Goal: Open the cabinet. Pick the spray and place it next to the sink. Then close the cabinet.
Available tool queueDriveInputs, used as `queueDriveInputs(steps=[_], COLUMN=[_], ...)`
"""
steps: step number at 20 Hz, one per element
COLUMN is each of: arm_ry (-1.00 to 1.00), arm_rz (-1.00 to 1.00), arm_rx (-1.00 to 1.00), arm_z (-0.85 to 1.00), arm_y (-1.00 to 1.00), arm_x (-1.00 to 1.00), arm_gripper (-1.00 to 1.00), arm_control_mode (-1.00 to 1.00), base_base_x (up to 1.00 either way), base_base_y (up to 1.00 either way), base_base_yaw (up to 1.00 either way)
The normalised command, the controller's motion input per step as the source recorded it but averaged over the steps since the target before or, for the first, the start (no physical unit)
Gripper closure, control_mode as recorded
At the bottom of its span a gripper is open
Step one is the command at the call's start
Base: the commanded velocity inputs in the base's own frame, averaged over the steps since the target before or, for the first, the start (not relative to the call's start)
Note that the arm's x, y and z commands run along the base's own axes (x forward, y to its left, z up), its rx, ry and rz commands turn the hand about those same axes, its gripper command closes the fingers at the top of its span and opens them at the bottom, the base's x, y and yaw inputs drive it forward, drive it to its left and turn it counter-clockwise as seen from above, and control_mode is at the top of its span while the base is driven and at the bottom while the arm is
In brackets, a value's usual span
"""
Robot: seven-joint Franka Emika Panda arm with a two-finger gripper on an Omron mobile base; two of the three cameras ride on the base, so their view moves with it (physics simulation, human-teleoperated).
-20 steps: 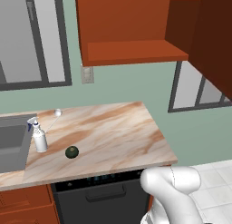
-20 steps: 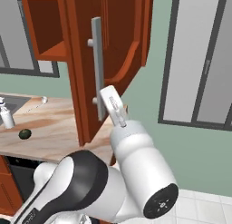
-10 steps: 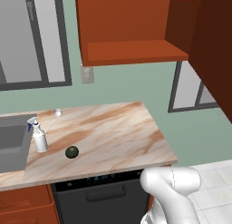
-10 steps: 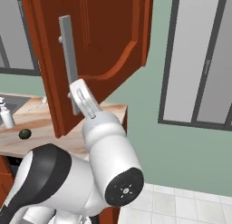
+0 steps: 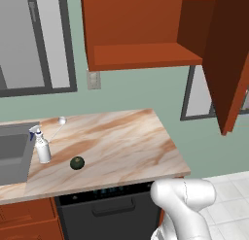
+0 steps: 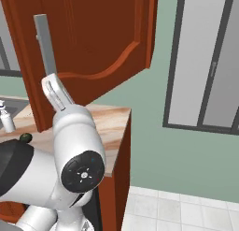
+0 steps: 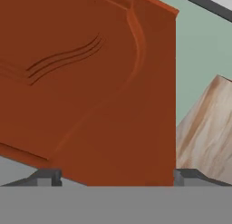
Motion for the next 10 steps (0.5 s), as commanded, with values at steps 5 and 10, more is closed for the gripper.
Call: queueDriveInputs(steps=[5, 10], arm_ry=[0.01, 0.0], arm_rz=[0.0, 0.0], arm_rx=[0.0, 0.0], arm_z=[0.0, 0.0], arm_y=[0.65, 0.62], arm_x=[0.15, 0.31], arm_gripper=[-1.0, -1.0], arm_control_mode=[-1.0, -1.0], base_base_x=[0.0, 0.0], base_base_y=[0.0, 0.0], base_base_yaw=[0.0, 0.0])
